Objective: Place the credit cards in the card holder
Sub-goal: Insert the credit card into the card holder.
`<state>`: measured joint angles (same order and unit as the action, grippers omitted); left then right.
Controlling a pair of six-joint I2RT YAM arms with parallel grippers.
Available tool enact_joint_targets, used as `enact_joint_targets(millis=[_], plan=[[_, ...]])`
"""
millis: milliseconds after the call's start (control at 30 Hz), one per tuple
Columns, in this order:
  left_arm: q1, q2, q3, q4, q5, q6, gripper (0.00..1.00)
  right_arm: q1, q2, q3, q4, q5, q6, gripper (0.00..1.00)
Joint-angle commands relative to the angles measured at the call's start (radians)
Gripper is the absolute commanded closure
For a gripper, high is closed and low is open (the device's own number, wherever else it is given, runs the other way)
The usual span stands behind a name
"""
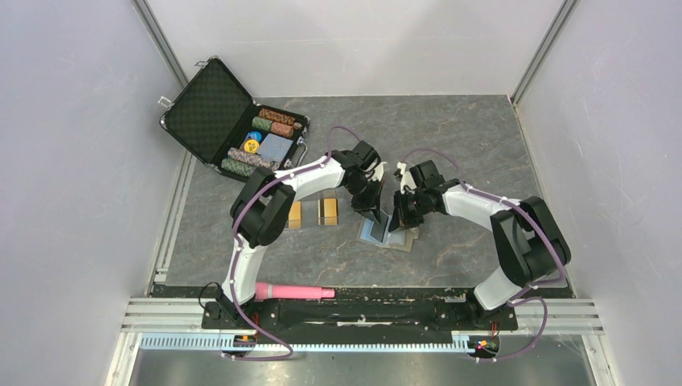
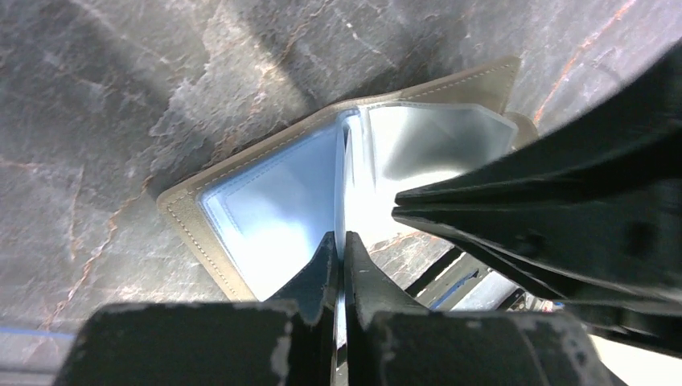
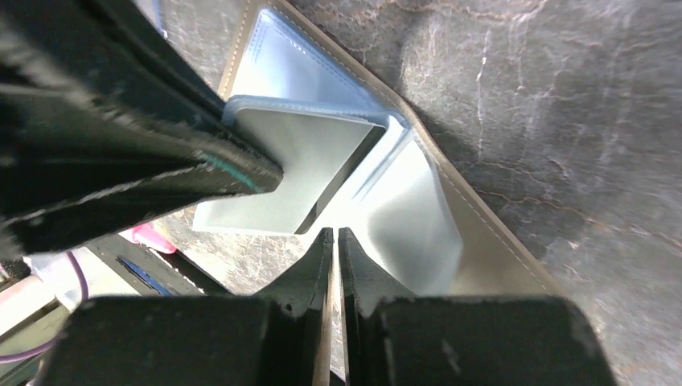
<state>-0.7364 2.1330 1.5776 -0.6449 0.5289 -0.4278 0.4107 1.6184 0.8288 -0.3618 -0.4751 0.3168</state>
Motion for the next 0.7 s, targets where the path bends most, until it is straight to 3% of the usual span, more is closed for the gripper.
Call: enact_joint_targets(millis=[0,67,167,233,667], plan=[[0.000,-0.050,0.051,-0.101,-0.144,-0.007,0.98,-0.014,-0.093,0.041,-0.005,0.057,-0.024,0.93],[0.001,-0.050,0.076,-0.132,-0.161,-0.023,0.93,-0.030,-0.115,0.035,-0.004,0.069,-0.023,0.93],[0.000,-0.046,0.081,-0.103,-0.060,-0.055,0.66,-0.065,-0.133,0.030,-0.006,0.070,-0.023,0.93],[-0.003,-0.042,0.082,-0.076,-0.008,-0.070,0.57,-0.087,-0.141,0.032,-0.010,0.066,-0.025,0.93],[-0.057,0.070,0.185,-0.061,0.210,-0.067,0.54,-0.181,-0.171,0.032,-0.033,0.056,-0.047,0.93]])
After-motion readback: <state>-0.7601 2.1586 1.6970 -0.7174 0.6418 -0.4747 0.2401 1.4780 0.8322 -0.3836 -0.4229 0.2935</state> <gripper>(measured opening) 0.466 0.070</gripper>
